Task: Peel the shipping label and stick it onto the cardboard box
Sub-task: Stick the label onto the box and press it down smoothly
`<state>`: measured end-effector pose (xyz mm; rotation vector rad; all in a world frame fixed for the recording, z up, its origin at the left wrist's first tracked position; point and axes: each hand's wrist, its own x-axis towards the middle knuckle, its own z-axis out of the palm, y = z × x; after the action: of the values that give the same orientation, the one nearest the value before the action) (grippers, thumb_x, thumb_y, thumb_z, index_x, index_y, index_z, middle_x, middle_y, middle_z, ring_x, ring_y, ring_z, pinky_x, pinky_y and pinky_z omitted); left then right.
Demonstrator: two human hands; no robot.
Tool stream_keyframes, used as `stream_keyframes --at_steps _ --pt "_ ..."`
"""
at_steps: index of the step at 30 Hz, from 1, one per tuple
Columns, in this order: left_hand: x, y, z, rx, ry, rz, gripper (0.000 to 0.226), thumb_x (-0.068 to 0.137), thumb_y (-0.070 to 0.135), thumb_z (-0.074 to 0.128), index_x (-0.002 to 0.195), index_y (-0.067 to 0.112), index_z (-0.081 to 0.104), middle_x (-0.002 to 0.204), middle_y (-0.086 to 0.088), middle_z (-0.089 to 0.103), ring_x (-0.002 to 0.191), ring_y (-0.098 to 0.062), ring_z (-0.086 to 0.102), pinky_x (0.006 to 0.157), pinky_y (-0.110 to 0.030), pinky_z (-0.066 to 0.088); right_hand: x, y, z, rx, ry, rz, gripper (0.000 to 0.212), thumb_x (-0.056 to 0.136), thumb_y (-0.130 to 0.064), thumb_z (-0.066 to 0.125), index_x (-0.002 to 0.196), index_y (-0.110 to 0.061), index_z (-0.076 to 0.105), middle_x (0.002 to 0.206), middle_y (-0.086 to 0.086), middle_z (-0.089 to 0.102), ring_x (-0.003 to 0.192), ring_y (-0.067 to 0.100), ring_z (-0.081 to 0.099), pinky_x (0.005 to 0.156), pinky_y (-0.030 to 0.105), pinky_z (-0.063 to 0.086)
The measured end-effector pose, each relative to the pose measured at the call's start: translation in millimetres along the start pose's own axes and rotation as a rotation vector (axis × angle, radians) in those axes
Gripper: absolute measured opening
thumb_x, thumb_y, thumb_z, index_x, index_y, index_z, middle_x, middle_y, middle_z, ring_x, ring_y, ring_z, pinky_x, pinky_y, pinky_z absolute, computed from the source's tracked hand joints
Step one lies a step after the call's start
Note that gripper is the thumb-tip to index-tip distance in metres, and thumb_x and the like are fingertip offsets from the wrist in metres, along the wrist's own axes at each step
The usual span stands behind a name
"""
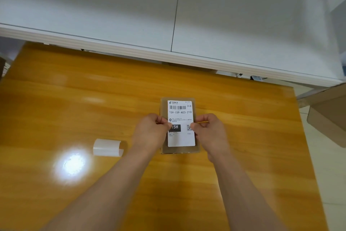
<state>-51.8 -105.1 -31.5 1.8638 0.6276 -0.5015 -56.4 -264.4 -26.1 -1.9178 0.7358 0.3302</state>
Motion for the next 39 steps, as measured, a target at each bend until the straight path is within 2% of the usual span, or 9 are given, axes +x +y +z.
stream_keyframes --at_steps 3,5,8,13,18,24,35,39 --pt "-1.3 -0.6 1.8 0.07 0.031 0.014 0.013 0.085 0.026 0.069 0.075 0.024 0.063 0.084 0.009 0.072 0.082 -0.019 0.066 0.076 -0.039 0.053 -0.3 1.7 0.8 -0.03 0.024 -0.037 0.019 0.088 -0.012 0.07 0.091 -0.024 0.056 0.094 0.007 0.07 0.086 0.024 0.067 0.072 0.039 0.054" --pt "-2.9 0.0 2.7 0.113 0.049 0.02 0.013 0.085 0.028 0.068 0.074 0.025 0.062 0.083 0.011 0.071 0.081 -0.018 0.066 0.072 -0.036 0.051 -0.3 2.6 0.9 -0.04 0.037 -0.051 0.017 0.089 -0.013 0.069 0.094 -0.022 0.056 0.091 0.004 0.069 0.083 0.021 0.065 0.063 0.032 0.049" --pt "-4.6 1.5 3.3 0.147 0.06 0.025 0.012 0.086 0.03 0.067 0.076 0.027 0.062 0.081 0.014 0.068 0.077 -0.016 0.064 0.065 -0.03 0.046 -0.7 3.6 1.1 -0.05 0.05 -0.068 0.016 0.089 -0.012 0.069 0.098 -0.019 0.057 0.083 -0.002 0.064 0.075 0.016 0.061 0.059 0.028 0.045" --pt "-4.5 2.3 5.3 0.165 0.07 0.039 0.011 0.087 0.03 0.066 0.078 0.028 0.061 0.083 0.011 0.069 0.081 -0.018 0.066 0.071 -0.034 0.052 -1.8 4.4 1.4 -0.079 0.074 -0.107 0.016 0.089 -0.012 0.069 0.098 -0.017 0.057 0.075 -0.007 0.058 0.068 0.01 0.056 0.059 0.029 0.044" --pt "-3.5 4.2 6.3 0.207 0.075 0.067 0.009 0.088 0.031 0.065 0.08 0.029 0.061 0.082 0.012 0.068 0.082 -0.018 0.066 0.066 -0.031 0.049 -0.9 4.7 2.3 -0.099 0.094 -0.118 0.016 0.089 -0.012 0.07 0.096 -0.017 0.056 0.074 -0.009 0.056 0.068 0.011 0.054 0.06 0.029 0.043" --pt "-0.6 4.7 6.4 0.229 0.077 0.066 0.007 0.088 0.032 0.065 0.083 0.028 0.062 0.085 0.01 0.069 0.083 -0.019 0.065 0.068 -0.033 0.051 1.4 4.6 3.2 -0.117 0.099 -0.113 0.014 0.089 -0.012 0.07 0.098 -0.014 0.059 0.074 -0.011 0.055 0.066 0.004 0.052 0.069 0.032 0.045" --pt "-0.2 6.8 6.5 0.253 0.067 0.042 0.007 0.088 0.031 0.064 0.083 0.027 0.06 0.083 0.015 0.063 0.088 -0.018 0.063 0.067 -0.03 0.045 3.8 6.5 5.9 -0.14 0.112 -0.119 0.013 0.088 -0.012 0.07 0.094 -0.015 0.059 0.069 -0.011 0.053 0.065 0.01 0.052 0.067 0.031 0.042" --pt "-0.1 7.8 6.5 0.276 0.071 0.038 0.005 0.087 0.032 0.064 0.085 0.028 0.061 0.09 0.012 0.068 0.09 -0.02 0.064 0.066 -0.029 0.044 3.3 6.4 6.1 -0.145 0.115 -0.121 0.013 0.088 -0.014 0.07 0.093 -0.016 0.059 0.069 -0.011 0.055 0.066 0.01 0.053 0.067 0.031 0.043"
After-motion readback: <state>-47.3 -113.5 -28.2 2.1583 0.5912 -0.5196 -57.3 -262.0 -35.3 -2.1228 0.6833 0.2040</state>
